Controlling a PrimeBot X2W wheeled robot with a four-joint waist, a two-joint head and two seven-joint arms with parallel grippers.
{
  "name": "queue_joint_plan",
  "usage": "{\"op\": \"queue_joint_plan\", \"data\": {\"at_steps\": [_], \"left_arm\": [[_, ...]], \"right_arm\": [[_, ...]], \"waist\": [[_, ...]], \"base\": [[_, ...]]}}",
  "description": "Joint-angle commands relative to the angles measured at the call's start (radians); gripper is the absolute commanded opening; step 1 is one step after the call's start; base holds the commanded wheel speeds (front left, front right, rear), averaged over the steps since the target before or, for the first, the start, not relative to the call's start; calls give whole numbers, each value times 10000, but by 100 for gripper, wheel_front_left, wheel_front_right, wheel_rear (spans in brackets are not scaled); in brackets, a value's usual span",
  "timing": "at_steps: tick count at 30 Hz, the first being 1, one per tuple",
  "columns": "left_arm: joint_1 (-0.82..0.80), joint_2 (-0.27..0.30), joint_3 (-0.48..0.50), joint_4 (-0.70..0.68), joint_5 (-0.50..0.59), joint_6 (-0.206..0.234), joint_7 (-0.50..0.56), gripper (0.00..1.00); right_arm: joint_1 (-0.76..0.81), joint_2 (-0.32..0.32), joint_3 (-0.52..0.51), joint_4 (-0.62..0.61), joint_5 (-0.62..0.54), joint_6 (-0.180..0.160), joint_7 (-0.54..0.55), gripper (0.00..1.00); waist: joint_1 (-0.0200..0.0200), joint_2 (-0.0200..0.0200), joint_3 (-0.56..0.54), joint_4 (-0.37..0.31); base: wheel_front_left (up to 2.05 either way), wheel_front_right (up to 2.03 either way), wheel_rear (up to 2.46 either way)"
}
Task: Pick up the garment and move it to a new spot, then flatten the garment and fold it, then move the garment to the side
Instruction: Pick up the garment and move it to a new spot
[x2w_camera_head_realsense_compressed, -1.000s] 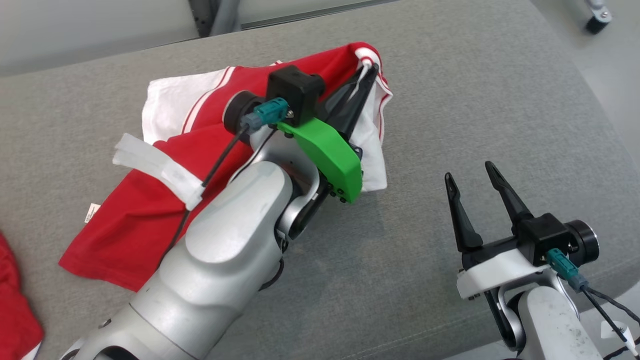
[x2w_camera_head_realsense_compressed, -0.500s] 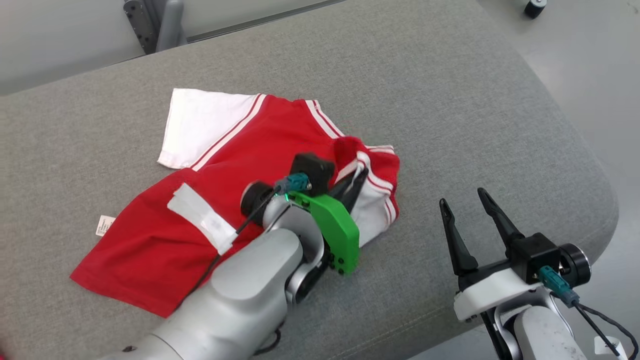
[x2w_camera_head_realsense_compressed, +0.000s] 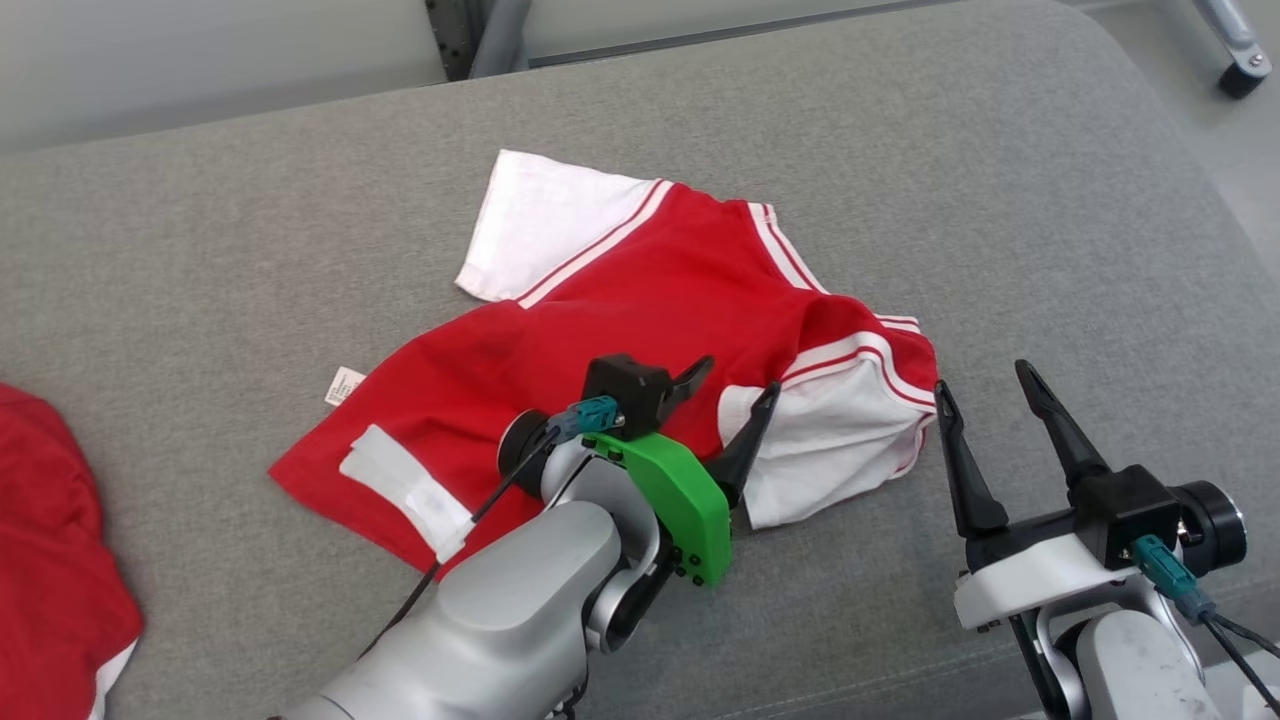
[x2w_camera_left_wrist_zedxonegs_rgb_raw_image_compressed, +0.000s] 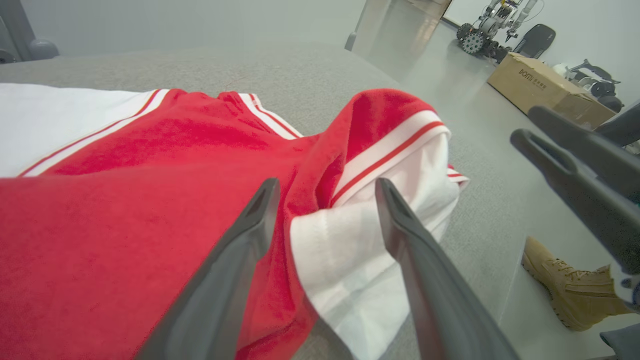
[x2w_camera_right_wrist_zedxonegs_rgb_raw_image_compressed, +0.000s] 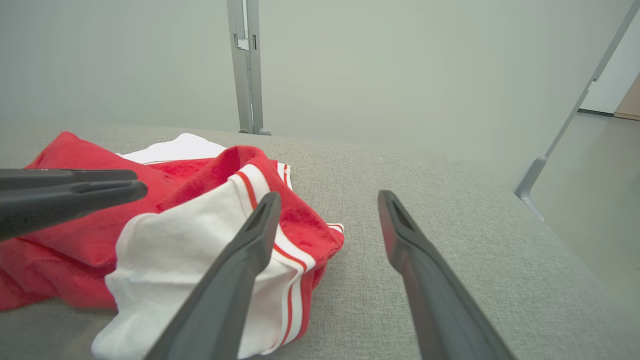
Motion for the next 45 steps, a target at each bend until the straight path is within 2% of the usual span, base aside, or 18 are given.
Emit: {"op": "queue_joint_plan", "data": {"at_steps": [1,4,6,15,20,27,30,36,45], "left_arm": [[232,49,180,172,-17,76,-119,100],[628,200,601,408,200,93,-219,100],[942,445,1208,176,572,188,-229,100],[3776,1731,4112,-1828,2769,876,-203,100],[5386,1839,5822,-2796,3813,964,-203,100],[7145,1506,7951,-3562,5209,565,-204,100],[7840,1112,8885,-3772,5367,162,-204,100],[8686,767,10415,-4236,6241,-367,-204,100],[9297,313,11842,-4858,7409,-1306,-204,100]], "right_arm": [[180,-68,-91,-141,-83,-14,-34,100],[257,-189,-277,-397,-105,-14,-34,100],[357,-238,-377,-536,-112,-14,-34,100],[1026,-484,-889,-627,-143,-14,-34,100],[1288,-620,-1104,-431,-245,-14,-34,100],[1530,-656,-1341,12,-325,-14,-34,100],[1686,-639,-1413,168,-344,-14,-34,100],[1853,-699,-1552,345,-362,-14,-34,100],[1940,-654,-1725,514,-414,-14,-34,100]], "waist": [[0,-1,-281,629],[0,-1,-462,946],[0,-1,-588,1116],[0,-1,-1211,1767],[0,-1,-1317,1962],[0,-1,-1451,1987],[0,-1,-1597,1896],[0,-1,-1695,1742],[0,-1,-1825,1716]], "base": [[0,0,0],[0,0,0],[0,0,0],[0,0,0],[0,0,0],[0,0,0],[0,0,0],[0,0,0],[0,0,0]]}}
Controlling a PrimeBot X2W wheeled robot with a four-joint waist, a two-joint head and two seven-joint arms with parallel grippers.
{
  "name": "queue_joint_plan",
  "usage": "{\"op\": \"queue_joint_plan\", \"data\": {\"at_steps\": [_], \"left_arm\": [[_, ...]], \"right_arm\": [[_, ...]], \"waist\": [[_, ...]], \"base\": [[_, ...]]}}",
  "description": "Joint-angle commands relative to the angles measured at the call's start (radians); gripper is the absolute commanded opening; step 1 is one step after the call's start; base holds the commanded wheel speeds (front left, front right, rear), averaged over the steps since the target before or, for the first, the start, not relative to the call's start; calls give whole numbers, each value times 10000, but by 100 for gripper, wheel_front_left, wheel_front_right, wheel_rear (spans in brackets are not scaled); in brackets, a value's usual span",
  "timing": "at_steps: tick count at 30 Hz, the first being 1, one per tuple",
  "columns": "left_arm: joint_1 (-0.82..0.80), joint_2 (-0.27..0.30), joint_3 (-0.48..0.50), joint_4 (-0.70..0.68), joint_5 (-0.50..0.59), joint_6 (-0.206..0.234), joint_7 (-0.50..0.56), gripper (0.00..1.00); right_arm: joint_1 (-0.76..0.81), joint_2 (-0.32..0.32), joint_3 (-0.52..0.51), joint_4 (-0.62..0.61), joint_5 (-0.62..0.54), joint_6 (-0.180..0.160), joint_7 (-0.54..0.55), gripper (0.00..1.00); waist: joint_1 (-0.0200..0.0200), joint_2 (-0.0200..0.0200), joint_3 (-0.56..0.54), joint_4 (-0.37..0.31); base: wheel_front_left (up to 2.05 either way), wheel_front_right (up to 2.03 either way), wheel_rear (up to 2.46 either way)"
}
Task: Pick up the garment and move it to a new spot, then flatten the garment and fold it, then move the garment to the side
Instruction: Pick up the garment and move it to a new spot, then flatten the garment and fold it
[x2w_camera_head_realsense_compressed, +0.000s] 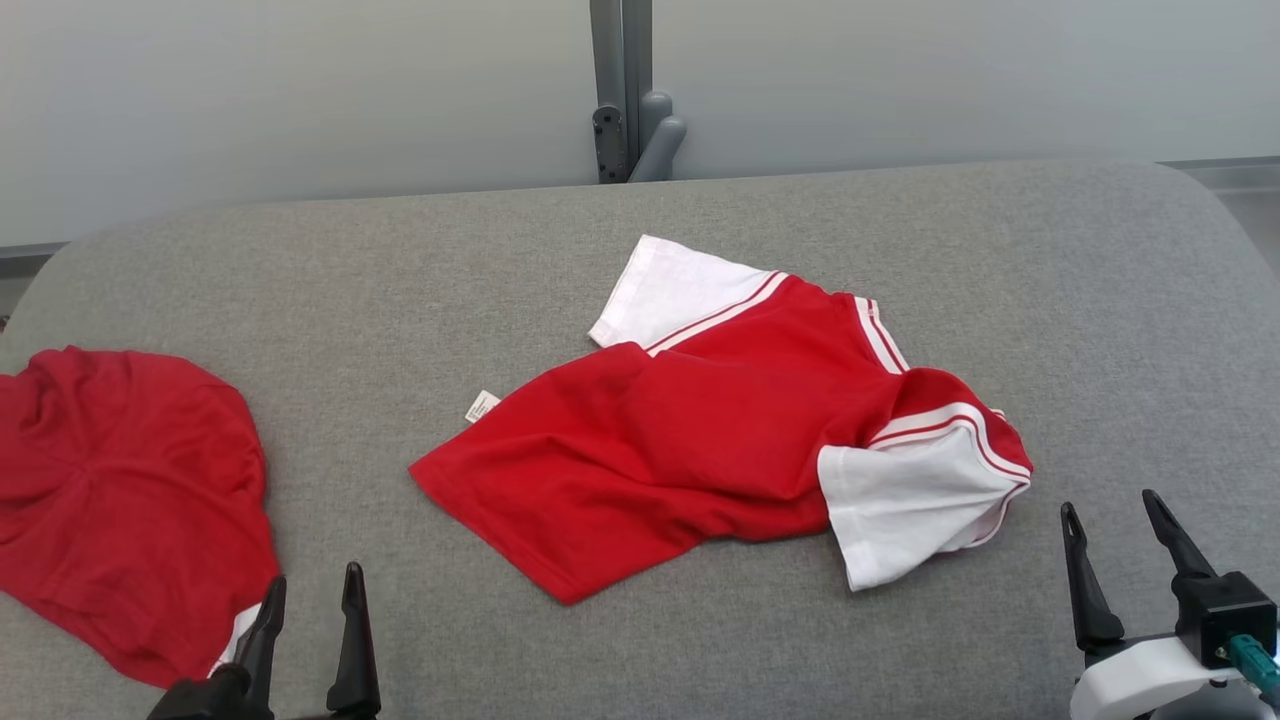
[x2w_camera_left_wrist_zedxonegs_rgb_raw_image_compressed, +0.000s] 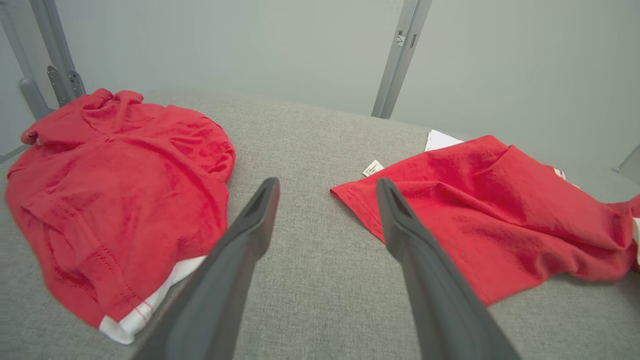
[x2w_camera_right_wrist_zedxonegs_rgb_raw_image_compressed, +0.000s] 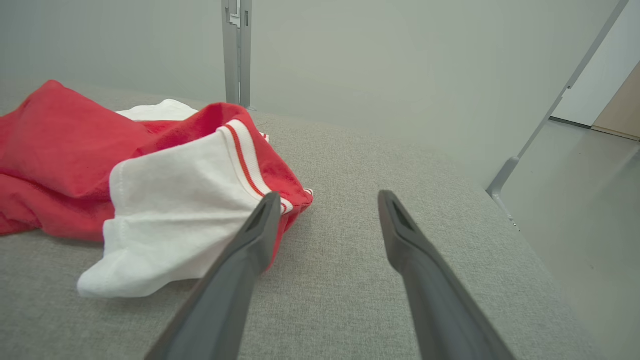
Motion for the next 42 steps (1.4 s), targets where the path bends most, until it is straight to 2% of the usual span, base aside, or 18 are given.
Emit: {"op": "queue_joint_plan", "data": {"at_steps": [1,11,29,37,42], "left_arm": [[206,-69,171,-50,251,-147,-1,100],[247,-280,560,17,772,-531,-1,100],[-447,-310,566,181,664,-638,-2,100],[-2320,-304,-5,1988,322,-639,145,100],[-3712,-135,2,3639,49,-563,1010,100]], "right_arm": [[159,31,-12,55,-61,-14,-34,100],[15,72,80,112,0,-14,-34,100],[-436,253,187,-194,55,-14,-34,100],[-861,166,418,-406,68,-14,-34,100],[-1043,159,709,-362,87,-14,-34,100]], "waist": [[0,0,-52,29],[0,0,-78,10],[0,0,473,-170],[0,0,1129,-241],[0,0,1188,-536]], "base": [[0,0,0],[0,0,0],[0,0,0],[0,0,0],[0,0,0]]}}
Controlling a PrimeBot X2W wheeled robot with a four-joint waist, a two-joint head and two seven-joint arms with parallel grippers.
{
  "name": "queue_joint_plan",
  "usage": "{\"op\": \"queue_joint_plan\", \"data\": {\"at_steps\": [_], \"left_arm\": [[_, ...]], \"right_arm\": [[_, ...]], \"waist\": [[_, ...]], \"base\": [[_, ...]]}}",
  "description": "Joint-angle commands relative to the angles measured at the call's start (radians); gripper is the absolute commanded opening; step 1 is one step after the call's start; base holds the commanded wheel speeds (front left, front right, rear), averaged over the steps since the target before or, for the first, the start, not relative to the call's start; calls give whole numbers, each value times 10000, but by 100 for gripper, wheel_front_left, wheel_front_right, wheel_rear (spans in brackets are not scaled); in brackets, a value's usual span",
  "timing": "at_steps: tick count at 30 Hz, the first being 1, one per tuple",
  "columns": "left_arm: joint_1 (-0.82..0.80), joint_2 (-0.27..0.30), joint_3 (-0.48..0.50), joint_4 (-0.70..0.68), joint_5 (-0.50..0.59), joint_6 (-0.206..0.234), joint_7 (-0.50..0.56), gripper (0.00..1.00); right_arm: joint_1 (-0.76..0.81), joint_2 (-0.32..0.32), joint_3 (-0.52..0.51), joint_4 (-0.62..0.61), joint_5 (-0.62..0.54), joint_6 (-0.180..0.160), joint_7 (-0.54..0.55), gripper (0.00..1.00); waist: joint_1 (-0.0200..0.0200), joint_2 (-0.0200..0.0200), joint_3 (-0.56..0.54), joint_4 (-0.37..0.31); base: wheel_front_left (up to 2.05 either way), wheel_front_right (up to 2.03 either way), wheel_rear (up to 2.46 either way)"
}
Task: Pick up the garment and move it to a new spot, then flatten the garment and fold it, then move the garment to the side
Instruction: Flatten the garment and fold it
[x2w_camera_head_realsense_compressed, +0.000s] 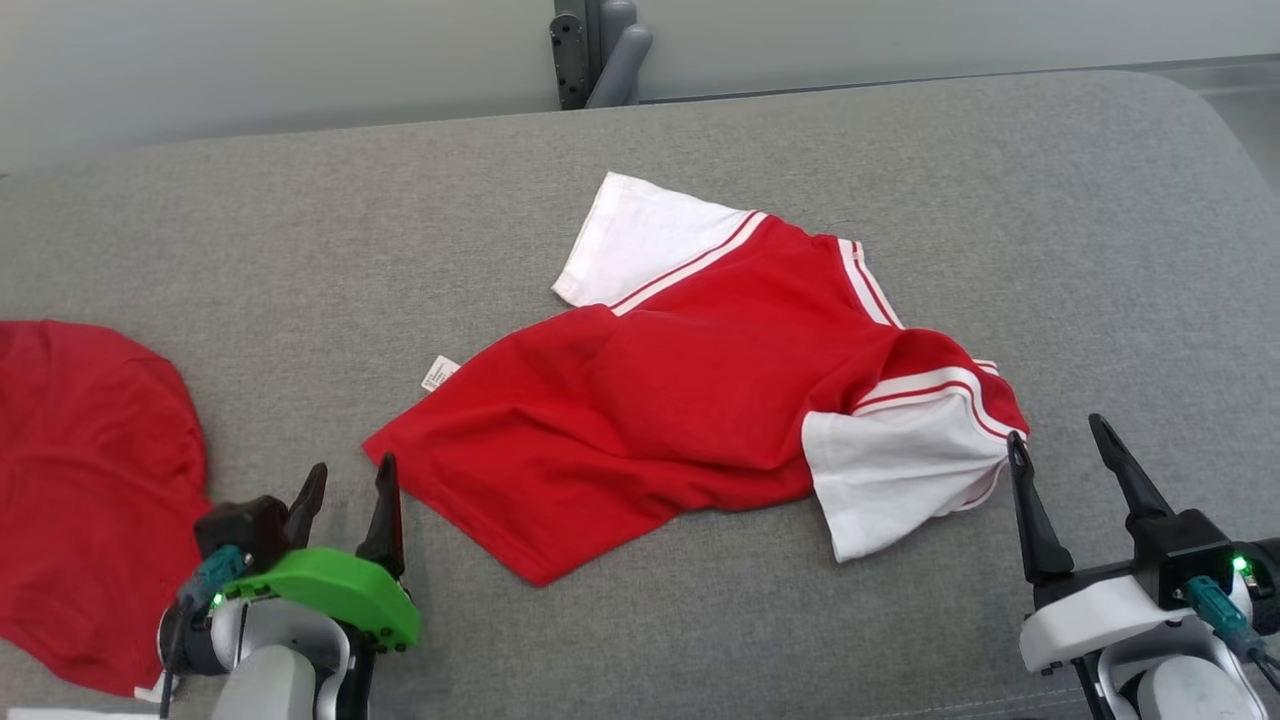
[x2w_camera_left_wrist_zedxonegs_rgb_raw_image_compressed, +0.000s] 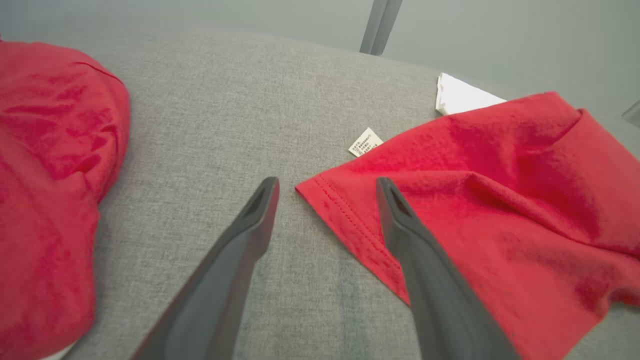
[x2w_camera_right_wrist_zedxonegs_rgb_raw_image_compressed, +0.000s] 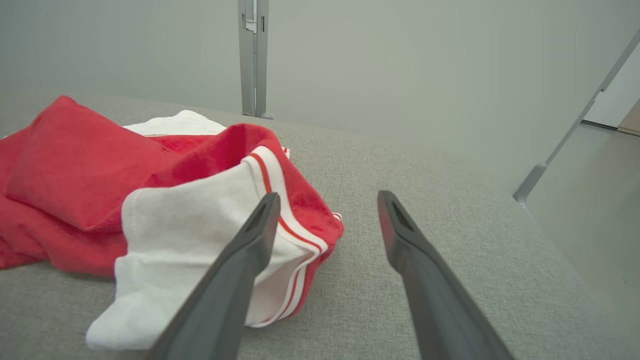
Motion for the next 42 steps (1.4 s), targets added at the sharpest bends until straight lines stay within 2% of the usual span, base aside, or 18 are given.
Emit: {"op": "queue_joint_plan", "data": {"at_steps": [1,9,15,19,20,21,23,28,32,37,42], "left_arm": [[-436,90,93,398,-214,33,185,100],[-1709,348,509,2712,-942,37,1284,100],[-2061,447,248,3610,-1464,-91,1875,100],[-2158,496,47,3856,-1576,-97,1881,100],[-2187,486,-37,3913,-1636,-103,1926,76],[-2222,465,-142,3926,-1722,-107,1954,35],[-2303,442,-383,3862,-1939,-111,1940,0],[-2570,702,-750,3784,-2338,-105,1747,0],[-2960,947,-789,3932,-2337,-89,1188,0],[-4052,1141,-961,4052,-1921,137,437,0],[-5442,1184,-1291,4015,-1548,117,-40,0]], "right_arm": [[-150,-26,61,-12,66,-14,-34,100],[-203,14,154,-27,132,-14,-34,100],[-117,103,109,35,141,-14,-34,100],[-133,137,127,67,153,-14,-34,100],[-144,153,135,72,141,-14,-34,100],[-160,164,135,75,134,-14,-34,100],[-220,164,143,89,139,-14,-34,100],[-311,149,155,102,152,-14,-34,100],[-353,182,186,123,152,-14,-34,100],[-380,193,225,146,157,-14,-34,100],[-342,127,309,220,139,-14,-34,100]], "waist": [[0,0,37,-238],[0,0,30,-820],[0,0,34,-1001],[0,0,38,-1041],[0,0,34,-1051],[0,0,34,-1058],[0,0,39,-1064],[0,0,48,-1075],[0,0,43,-1135],[0,0,40,-1247],[0,0,-179,-1428]], "base": [[0,0,0],[0,0,0],[0,0,0],[0,0,0],[0,0,0],[0,0,0],[0,0,0],[0,0,0],[0,0,0],[0,0,0],[0,0,0]]}}
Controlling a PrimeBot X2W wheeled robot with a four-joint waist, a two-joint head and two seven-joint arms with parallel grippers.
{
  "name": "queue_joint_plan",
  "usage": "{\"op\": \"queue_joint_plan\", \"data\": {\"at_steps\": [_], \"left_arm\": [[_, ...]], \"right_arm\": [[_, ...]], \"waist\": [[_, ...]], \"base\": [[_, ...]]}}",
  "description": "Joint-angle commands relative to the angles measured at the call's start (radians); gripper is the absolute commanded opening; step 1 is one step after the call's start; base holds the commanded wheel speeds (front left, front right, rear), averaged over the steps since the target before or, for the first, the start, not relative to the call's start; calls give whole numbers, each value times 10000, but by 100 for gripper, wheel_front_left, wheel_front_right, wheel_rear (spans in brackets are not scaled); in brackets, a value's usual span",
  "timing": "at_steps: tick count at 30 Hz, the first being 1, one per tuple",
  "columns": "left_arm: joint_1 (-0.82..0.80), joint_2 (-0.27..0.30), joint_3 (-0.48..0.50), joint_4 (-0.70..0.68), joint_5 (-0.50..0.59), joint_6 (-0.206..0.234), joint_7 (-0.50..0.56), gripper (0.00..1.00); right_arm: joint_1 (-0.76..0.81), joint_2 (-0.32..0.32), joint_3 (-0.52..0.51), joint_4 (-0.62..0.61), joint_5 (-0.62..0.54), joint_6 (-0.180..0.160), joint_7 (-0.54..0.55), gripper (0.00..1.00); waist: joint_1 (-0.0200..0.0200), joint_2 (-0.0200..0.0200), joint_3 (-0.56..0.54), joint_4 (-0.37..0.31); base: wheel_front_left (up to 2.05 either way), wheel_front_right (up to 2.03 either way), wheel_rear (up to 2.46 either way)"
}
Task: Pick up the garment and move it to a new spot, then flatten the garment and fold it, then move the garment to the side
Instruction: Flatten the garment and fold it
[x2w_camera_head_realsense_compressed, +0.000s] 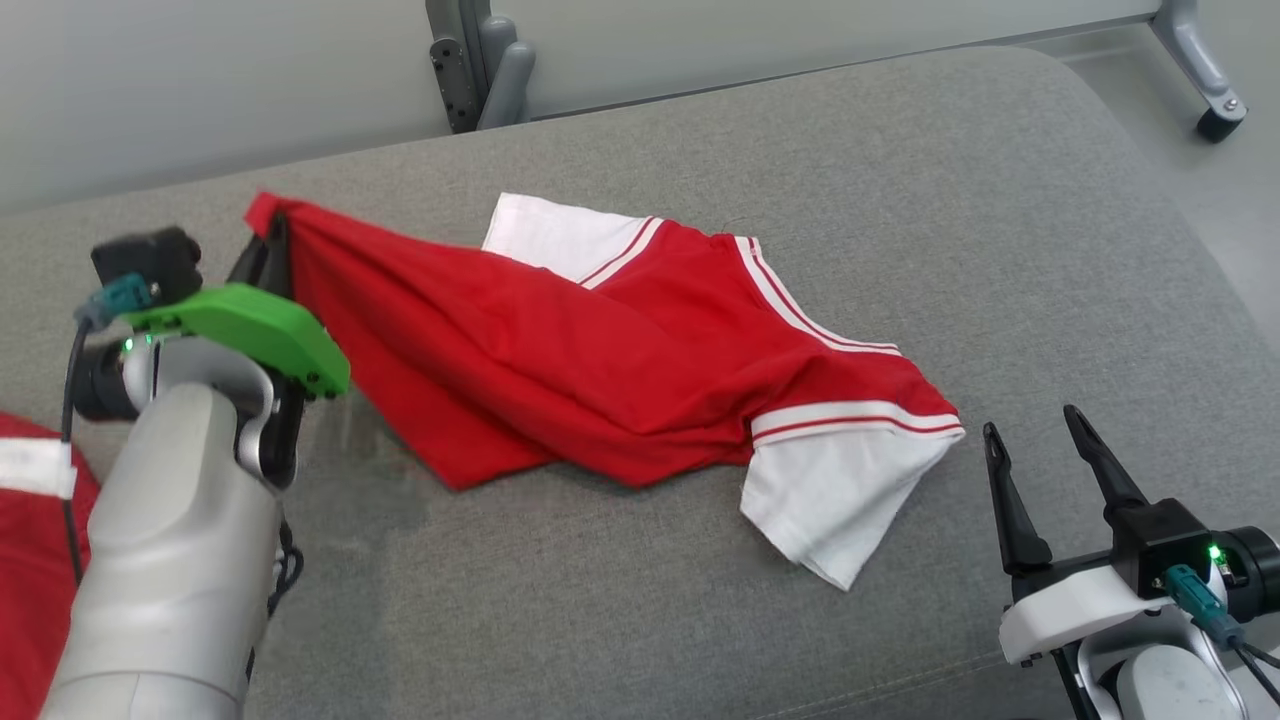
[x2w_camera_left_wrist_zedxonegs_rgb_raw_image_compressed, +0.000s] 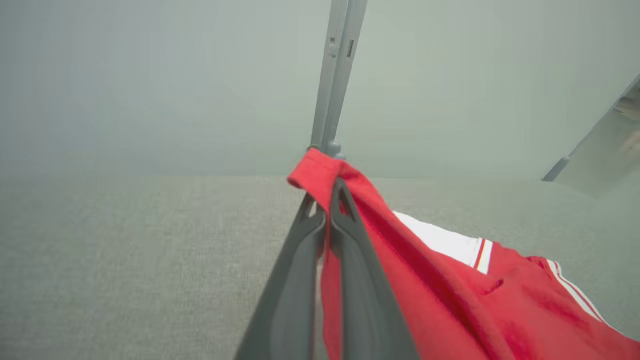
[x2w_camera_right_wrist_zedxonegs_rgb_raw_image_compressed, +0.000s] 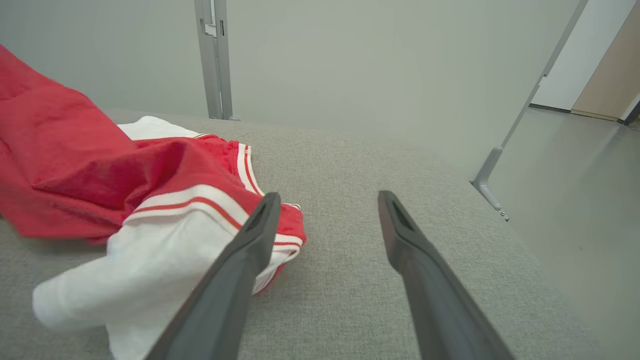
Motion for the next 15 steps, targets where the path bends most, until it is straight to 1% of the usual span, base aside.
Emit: {"op": "queue_joint_plan", "data": {"at_steps": [1,5,9,12,15], "left_arm": [[-597,77,-177,-115,260,23,-243,0],[-1567,-172,-556,-578,514,-67,-632,0],[-1931,-518,-1168,-1424,749,-137,-870,0],[-1320,-807,-1830,-2317,627,-169,-926,0],[45,-920,-2598,-3355,338,-179,-909,0]], "right_arm": [[32,-55,10,37,16,-14,-34,100],[275,-177,-64,80,50,-14,-34,100],[476,-254,-98,103,21,-14,-34,100],[630,-237,-132,70,1,-14,-34,100],[704,-153,-157,-12,-7,-14,-34,100]], "waist": [[0,0,-216,-108],[0,0,-517,-84],[0,0,-854,57],[0,0,-982,247],[0,0,-1036,417]], "base": [[0,0,0],[0,0,0],[0,0,0],[0,0,0],[0,0,0]]}}
